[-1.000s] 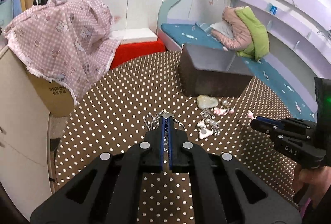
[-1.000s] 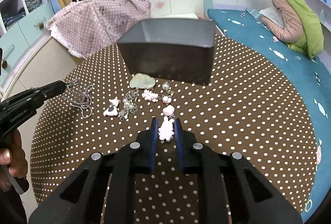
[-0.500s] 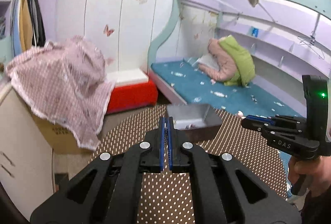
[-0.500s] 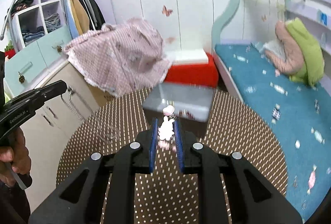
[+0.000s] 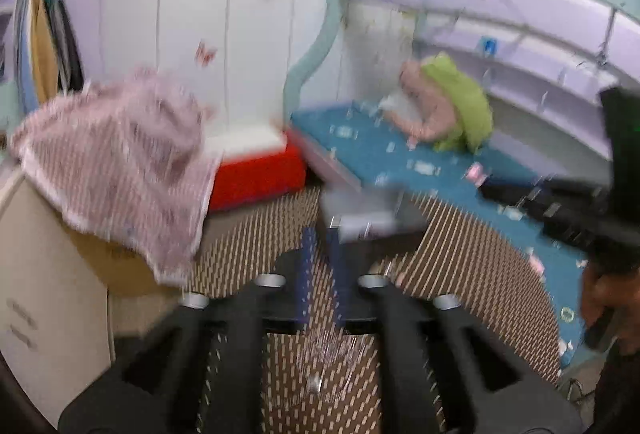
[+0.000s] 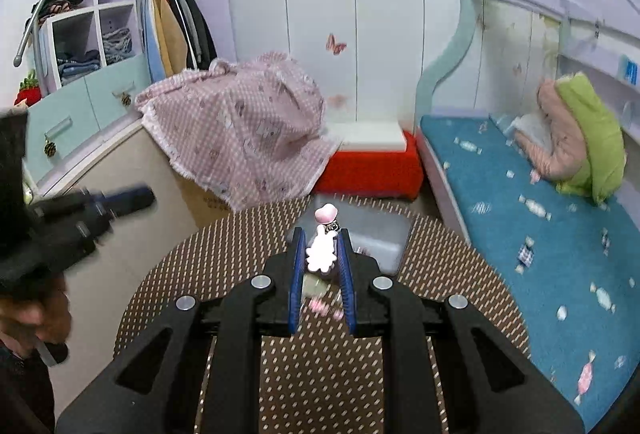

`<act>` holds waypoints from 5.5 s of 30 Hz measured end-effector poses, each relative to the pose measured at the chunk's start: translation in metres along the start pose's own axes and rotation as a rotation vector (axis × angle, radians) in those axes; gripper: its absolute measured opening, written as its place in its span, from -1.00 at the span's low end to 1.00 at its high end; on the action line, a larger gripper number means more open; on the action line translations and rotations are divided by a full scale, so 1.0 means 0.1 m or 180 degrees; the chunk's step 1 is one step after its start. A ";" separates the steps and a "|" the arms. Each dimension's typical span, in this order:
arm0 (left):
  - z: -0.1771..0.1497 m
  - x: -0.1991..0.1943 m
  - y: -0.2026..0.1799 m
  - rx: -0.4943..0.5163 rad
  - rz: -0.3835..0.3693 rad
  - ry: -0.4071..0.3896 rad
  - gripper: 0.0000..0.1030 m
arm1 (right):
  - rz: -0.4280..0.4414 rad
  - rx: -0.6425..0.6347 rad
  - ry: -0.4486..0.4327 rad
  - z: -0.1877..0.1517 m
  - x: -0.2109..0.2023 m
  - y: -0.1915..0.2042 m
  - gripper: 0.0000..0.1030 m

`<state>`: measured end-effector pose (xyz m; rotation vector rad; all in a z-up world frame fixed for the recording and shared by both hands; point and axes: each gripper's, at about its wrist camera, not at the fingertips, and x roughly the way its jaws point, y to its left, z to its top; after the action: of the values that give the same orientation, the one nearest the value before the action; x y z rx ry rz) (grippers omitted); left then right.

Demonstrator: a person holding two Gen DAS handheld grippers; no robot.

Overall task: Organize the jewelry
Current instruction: 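Carry both items into the grey box and open both tools, then withdraw both tools from the box and approach the remaining charms, then grasp a pink heart charm with the left tool while the right tool grasps a pink charm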

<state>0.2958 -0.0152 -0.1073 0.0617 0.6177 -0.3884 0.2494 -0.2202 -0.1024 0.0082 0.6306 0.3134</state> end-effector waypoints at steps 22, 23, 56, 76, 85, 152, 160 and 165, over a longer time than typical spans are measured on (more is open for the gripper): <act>-1.14 0.81 0.07 -0.0168 -0.0127 0.1013 -0.71 | 0.0036 0.0236 0.0338 -0.33 0.20 -0.08 -0.72; -1.13 0.79 0.09 -0.0188 -0.0164 0.0994 -0.71 | 0.0036 0.0231 0.0335 -0.33 0.20 -0.08 -0.72; 1.22 -0.20 -0.10 0.0233 -0.0490 -0.0727 -0.71 | -0.0065 -0.0296 -0.0385 0.86 -0.10 -0.16 -0.72; 1.06 1.49 -0.27 0.0199 -0.0669 0.0231 -0.70 | -0.0072 0.0088 0.0855 0.36 1.52 -0.65 -0.58; 0.77 1.43 -0.09 0.0028 -0.0281 0.0258 0.79 | -0.0247 0.0286 0.0577 0.25 1.20 -0.70 0.85; -0.74 0.98 -0.08 -0.0199 0.0616 0.0558 0.90 | -0.0595 0.0623 0.0261 -0.49 0.14 -0.40 0.85; -0.73 1.43 -0.11 -0.0140 0.0509 0.0789 0.89 | -0.0667 0.0663 0.0425 -0.52 0.30 -0.44 0.85; -0.74 1.63 -0.12 -0.0178 0.0491 0.0968 0.87 | -0.0637 0.0662 0.0500 -0.55 0.39 -0.48 0.85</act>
<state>0.3720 -0.0685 -0.2605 0.1156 0.9176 -0.2128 0.2610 -0.2589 -0.1747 0.1201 0.8112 0.0540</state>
